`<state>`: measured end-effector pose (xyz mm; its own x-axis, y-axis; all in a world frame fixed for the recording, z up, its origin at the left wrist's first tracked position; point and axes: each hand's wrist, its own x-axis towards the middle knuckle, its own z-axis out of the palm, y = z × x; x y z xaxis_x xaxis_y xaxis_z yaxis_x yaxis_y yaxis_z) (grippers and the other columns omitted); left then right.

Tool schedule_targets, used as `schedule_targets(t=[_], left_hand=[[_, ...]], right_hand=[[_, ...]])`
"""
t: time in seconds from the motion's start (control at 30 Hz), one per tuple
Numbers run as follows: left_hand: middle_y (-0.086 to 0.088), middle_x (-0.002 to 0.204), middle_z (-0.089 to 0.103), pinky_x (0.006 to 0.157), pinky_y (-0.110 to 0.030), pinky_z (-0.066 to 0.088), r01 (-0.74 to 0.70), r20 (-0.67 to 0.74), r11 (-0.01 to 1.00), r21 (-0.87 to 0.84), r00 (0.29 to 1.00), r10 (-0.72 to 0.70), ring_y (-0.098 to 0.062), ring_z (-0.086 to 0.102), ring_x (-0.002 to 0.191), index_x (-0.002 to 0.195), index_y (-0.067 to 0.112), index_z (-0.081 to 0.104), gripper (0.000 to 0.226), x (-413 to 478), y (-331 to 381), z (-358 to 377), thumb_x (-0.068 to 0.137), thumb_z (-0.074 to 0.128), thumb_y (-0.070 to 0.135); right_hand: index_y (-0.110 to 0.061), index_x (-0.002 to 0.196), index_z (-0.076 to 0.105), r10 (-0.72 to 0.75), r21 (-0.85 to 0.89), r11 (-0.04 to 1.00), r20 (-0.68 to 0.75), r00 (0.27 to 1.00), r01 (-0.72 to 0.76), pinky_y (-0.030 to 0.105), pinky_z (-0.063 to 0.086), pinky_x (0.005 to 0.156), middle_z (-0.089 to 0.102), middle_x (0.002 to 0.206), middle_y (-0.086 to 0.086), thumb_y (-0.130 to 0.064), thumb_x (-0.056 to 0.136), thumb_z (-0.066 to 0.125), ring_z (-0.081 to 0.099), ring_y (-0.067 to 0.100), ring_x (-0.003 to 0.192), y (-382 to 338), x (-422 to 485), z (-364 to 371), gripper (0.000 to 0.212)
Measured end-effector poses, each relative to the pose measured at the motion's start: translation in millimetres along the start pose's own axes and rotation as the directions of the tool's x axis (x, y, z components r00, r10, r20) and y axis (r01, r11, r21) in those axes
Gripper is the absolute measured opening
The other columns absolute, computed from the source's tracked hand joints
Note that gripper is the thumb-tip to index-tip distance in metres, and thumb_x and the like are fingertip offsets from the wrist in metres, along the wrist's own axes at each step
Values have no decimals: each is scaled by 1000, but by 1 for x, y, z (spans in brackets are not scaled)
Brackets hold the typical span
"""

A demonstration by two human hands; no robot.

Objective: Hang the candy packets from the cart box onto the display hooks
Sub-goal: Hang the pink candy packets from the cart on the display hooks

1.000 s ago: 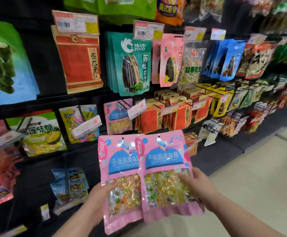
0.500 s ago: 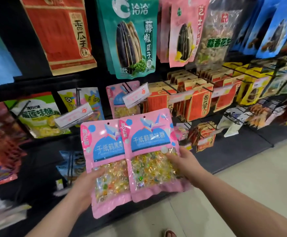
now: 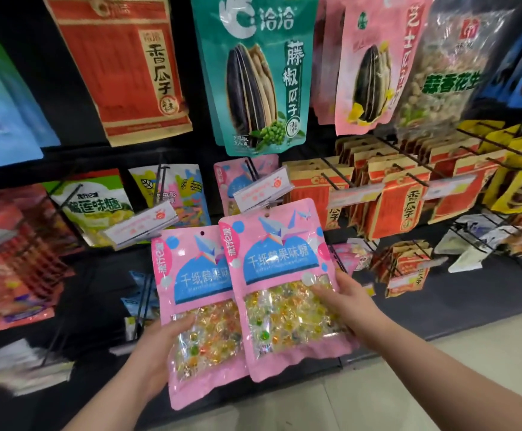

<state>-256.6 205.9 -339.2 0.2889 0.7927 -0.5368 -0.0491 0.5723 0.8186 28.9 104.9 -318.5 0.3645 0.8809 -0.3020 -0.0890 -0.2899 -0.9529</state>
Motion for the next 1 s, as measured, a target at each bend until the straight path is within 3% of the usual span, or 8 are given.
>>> schedule_targets(t=[0.17, 0.33, 0.4, 0.7, 1.0], left_hand=[[-22, 107, 72, 98, -59, 46, 24, 1, 999, 22, 1000, -24, -41, 67, 103, 117, 5, 63, 31, 5, -3, -2, 86, 64, 9], [-20, 100, 74, 89, -50, 52, 19, 5, 999, 47, 1000, -19, -39, 69, 98, 110, 5, 64, 23, 4, 1, -7, 87, 63, 7], [-19, 101, 74, 93, -52, 50, 19, 10, 999, 51, 1000, -19, -38, 69, 99, 112, 4, 64, 26, 4, 3, -8, 86, 64, 8], [-20, 107, 72, 100, -58, 46, 42, 35, 998, 52, 998, -44, -39, 67, 104, 114, 6, 64, 37, 5, 8, -19, 78, 69, 13], [-18, 108, 73, 101, -57, 45, 61, -7, 994, 90, 998, -61, -38, 67, 104, 114, 8, 64, 34, 7, 7, -23, 80, 68, 11]], right_hand=[[-20, 110, 60, -57, 9, 998, 22, 998, 56, 22, 56, 64, 76, 94, -3, -14, 91, 60, 73, 12, 82, 1, -7, -2, 20], [-16, 112, 58, -80, -14, 997, 8, 997, 80, 21, 52, 63, 73, 89, -4, -11, 92, 58, 70, 7, 74, 2, -11, 3, 20], [-17, 109, 59, -83, 16, 996, 2, 997, 83, 19, 53, 61, 74, 88, -4, -8, 92, 57, 71, 7, 75, 4, -13, 6, 19], [-13, 111, 56, -2, 57, 998, -94, 996, 7, 46, 58, 80, 71, 105, 9, -18, 91, 62, 72, 28, 91, -4, -4, 19, 21], [-19, 100, 59, 27, 32, 999, -119, 993, -23, 52, 55, 89, 71, 103, 8, -20, 90, 63, 69, 30, 95, -8, 6, 27, 11]])
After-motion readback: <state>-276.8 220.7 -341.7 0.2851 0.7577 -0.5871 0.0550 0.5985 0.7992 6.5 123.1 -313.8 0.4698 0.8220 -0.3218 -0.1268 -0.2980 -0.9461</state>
